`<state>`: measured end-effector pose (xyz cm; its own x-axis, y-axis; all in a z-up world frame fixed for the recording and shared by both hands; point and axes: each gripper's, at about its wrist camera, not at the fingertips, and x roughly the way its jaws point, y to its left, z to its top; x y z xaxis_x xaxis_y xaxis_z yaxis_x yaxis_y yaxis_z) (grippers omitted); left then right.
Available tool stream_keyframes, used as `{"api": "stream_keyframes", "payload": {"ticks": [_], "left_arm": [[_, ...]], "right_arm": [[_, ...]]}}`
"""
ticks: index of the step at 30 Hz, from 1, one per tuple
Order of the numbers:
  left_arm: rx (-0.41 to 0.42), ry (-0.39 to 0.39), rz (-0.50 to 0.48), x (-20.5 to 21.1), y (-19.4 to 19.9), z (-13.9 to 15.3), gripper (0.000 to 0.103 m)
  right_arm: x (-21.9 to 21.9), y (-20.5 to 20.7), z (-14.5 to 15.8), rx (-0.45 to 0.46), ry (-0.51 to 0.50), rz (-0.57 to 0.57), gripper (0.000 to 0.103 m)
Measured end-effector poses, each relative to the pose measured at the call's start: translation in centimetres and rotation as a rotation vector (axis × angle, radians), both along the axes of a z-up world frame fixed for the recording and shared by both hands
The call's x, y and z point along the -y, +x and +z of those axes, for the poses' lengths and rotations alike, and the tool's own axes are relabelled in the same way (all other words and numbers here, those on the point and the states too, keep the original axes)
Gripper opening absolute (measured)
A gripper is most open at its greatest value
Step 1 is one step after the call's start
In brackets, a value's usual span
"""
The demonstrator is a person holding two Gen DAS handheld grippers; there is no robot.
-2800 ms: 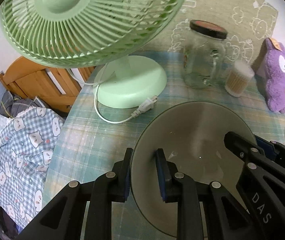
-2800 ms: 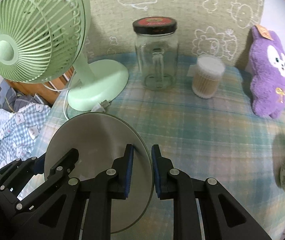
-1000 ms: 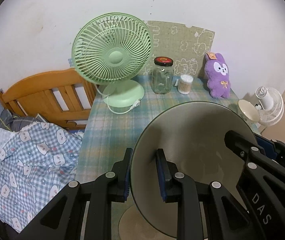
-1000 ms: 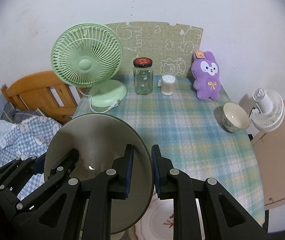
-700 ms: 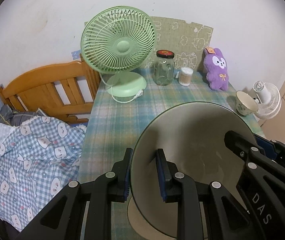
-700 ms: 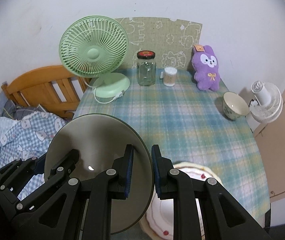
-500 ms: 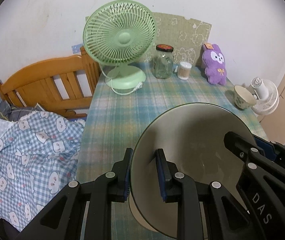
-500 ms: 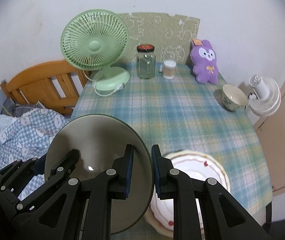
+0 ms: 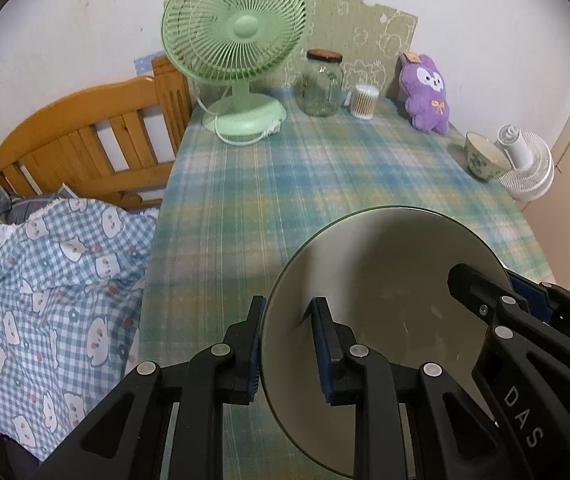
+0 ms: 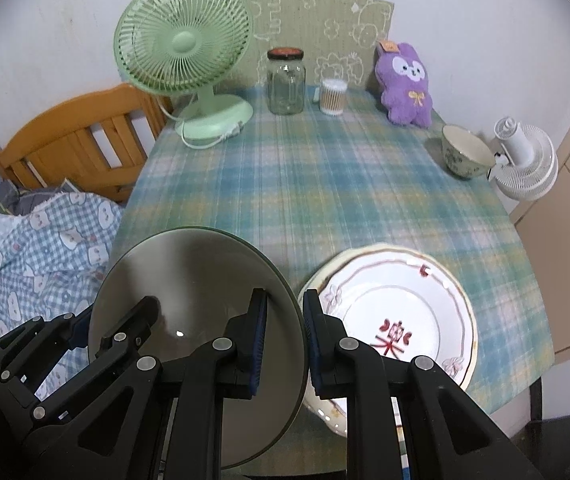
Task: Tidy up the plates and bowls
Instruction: 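Carry the second bowl with both tools to beside the plate stack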
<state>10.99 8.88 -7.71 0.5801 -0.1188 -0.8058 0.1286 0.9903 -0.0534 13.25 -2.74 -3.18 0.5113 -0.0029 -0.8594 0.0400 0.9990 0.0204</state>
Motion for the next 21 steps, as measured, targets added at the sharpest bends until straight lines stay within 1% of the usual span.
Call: {"api": "stream_keyframes", "payload": {"ticks": [12, 21], "left_arm": [[-0.067, -0.006, 0.003, -0.6, 0.1, -2.4, 0.021], [-0.08, -0.001, 0.019, -1.1, 0.7, -3.2, 0.022]], "right_arm": [[-0.8, 0.2, -2.5, -0.068, -0.013, 0.003, 0.022], [-1.5, 0.9, -3.4, -0.087, -0.023, 0.013, 0.022]]}}
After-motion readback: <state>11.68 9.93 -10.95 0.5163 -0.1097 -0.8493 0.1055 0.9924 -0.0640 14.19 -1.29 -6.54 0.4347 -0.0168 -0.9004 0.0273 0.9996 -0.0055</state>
